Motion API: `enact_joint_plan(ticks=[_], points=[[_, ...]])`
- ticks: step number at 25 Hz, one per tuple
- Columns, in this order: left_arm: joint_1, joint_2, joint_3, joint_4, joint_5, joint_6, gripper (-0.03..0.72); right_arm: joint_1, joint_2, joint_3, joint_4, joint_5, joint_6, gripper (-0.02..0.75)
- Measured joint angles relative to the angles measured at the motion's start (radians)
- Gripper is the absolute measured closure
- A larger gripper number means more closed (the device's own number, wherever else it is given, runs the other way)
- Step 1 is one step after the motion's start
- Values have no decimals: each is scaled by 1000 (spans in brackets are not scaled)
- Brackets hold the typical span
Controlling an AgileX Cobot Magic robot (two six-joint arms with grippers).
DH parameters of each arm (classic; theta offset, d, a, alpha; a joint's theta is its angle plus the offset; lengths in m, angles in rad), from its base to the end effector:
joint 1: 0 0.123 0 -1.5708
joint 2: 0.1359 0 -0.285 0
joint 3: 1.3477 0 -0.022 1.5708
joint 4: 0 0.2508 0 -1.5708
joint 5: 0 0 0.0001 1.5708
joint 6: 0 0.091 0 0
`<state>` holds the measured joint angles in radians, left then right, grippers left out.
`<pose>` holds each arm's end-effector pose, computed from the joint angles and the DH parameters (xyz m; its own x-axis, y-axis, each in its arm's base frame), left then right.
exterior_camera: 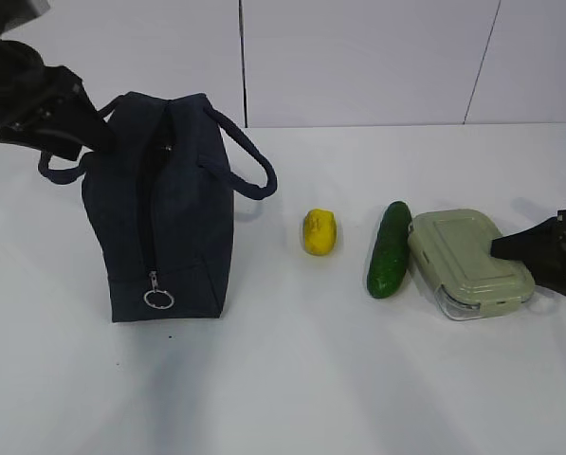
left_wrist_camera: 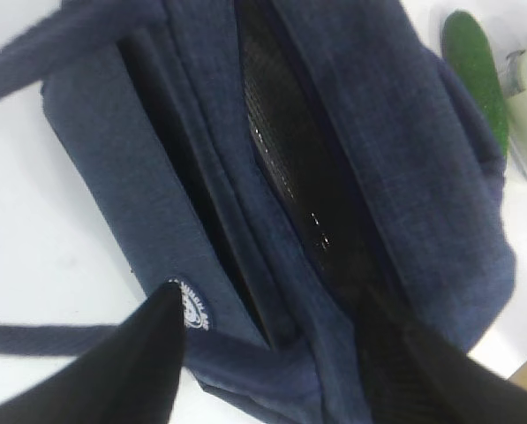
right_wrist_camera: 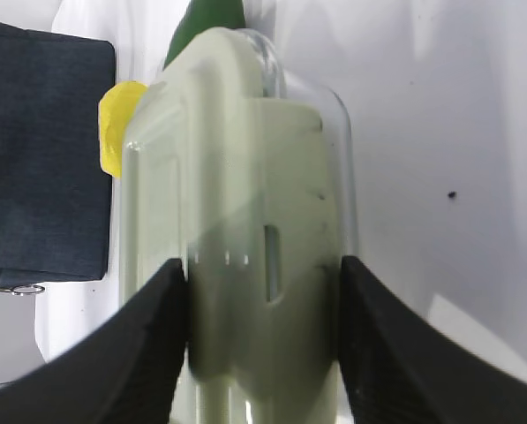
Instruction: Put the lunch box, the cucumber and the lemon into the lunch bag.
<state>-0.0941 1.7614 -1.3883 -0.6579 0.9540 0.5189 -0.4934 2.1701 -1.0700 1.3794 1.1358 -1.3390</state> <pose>0.3662 -0.0802 0.2721 -0.8653 0.1673 -0.4725 0.3821 0.8303 -0.4057 0.3462 -0.0942 0.0925 -0.8675 0.3642 -0.3388 -0.0899 0.5552 0.8269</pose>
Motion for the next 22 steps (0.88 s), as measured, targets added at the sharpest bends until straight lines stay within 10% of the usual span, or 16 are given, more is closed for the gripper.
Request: enact_joint_plan(ticks=[7,13,22], points=[[-51,75,-9,120,-13,-49,301,0,0,0,0,0,0,346],[-50,80,-35,226,14,-60,648,0,0,0,0,0,8,346],[-50,80,-120,420,152,-131,676,0,0,0,-2,0,10,346]])
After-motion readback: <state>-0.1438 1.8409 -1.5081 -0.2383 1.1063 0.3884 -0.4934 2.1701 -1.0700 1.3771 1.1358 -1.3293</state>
